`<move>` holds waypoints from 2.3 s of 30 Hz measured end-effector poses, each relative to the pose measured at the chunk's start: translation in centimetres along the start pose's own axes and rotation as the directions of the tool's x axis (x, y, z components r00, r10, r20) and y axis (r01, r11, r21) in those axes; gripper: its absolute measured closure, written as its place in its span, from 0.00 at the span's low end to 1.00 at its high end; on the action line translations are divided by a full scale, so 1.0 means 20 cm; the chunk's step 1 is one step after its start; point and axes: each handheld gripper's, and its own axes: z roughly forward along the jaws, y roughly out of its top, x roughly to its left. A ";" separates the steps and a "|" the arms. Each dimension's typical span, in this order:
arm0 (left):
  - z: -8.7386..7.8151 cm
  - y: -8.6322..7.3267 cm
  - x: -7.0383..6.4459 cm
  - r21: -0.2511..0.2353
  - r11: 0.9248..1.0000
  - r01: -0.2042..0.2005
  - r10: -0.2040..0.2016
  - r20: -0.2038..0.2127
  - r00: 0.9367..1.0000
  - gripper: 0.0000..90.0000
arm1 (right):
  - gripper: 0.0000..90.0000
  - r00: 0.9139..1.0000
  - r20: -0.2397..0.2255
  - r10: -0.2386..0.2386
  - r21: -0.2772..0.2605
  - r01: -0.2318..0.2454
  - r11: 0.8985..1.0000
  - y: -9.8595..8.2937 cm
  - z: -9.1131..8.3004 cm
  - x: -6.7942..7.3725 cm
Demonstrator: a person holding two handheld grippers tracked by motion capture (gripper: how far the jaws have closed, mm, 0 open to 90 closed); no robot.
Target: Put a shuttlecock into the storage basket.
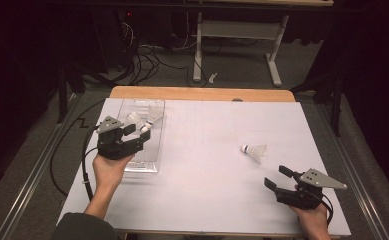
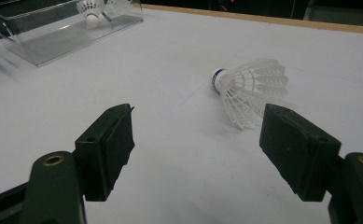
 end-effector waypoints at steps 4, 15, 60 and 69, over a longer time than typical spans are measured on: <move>-0.02 -0.01 0.00 -0.007 1.000 -0.003 0.003 0.000 1.000 0.44 | 0.29 1.000 0.000 0.000 0.000 0.000 1.000 0.00 0.00 0.00; -0.05 -0.06 0.00 -0.025 1.000 0.010 -0.010 -0.001 1.000 0.44 | 0.29 1.000 -0.001 -0.001 0.000 0.001 1.000 0.00 0.00 0.00; -0.14 -0.23 -0.04 -0.039 0.999 0.000 0.002 0.036 0.999 0.42 | 0.29 1.000 0.001 0.000 0.000 0.000 1.000 0.00 0.00 0.00; -0.15 -0.26 -0.05 -0.041 0.999 -0.001 0.003 0.050 0.999 0.42 | 0.29 1.000 0.003 0.001 -0.001 -0.001 1.000 0.00 0.00 0.00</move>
